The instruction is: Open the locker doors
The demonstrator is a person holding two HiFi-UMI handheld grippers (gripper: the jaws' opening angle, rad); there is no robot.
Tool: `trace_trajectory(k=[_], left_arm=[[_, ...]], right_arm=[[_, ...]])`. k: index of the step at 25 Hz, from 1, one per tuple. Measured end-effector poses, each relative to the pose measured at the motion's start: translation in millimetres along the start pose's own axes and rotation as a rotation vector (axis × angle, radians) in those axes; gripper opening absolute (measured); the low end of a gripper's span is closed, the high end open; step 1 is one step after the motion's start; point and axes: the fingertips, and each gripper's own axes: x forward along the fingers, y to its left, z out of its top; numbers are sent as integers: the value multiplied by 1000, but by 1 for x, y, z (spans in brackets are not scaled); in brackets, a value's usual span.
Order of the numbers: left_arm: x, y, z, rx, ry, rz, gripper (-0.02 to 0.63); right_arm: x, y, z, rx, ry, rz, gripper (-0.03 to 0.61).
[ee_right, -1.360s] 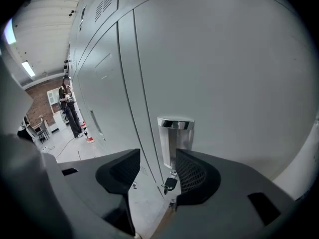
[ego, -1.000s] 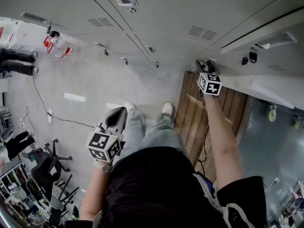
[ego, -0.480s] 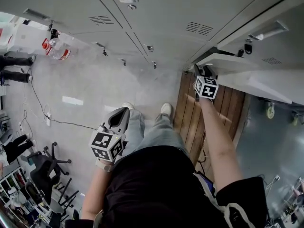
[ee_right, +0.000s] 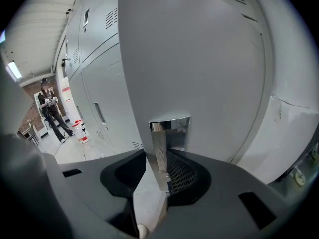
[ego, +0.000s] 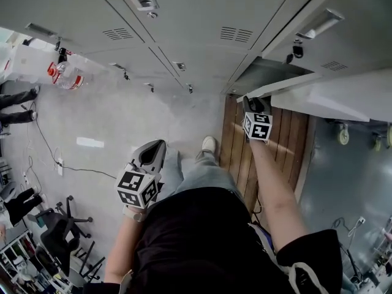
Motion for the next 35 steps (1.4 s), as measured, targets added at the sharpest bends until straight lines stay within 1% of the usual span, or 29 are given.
trace_trajectory(k=[3, 7, 13, 20, 23, 28, 31, 35], left_arm=[[6, -7, 5, 20, -1, -22, 18], [16, -19, 12, 54, -1, -58, 18], [31, -42, 20, 120, 16, -133, 18], [48, -69, 24, 198, 51, -221, 18], [56, -80, 24, 225, 67, -255, 18], [70, -102, 25, 270, 94, -324, 18], [76, -112, 25, 286, 104, -345, 18], [81, -123, 26, 301, 113, -364, 18]], right_arm=[[-11, -3, -9, 2, 1, -8, 153], [-26, -7, -21, 41, 1, -19, 156], [-51, -16, -41, 78, 8, -47, 156], [-89, -36, -71, 161, 4, -122, 143], [-106, -49, -84, 203, -3, -160, 130], [-133, -74, -104, 263, -17, -217, 130], [-144, -88, -110, 283, -14, -236, 130], [-157, -107, -118, 307, -19, -271, 115]])
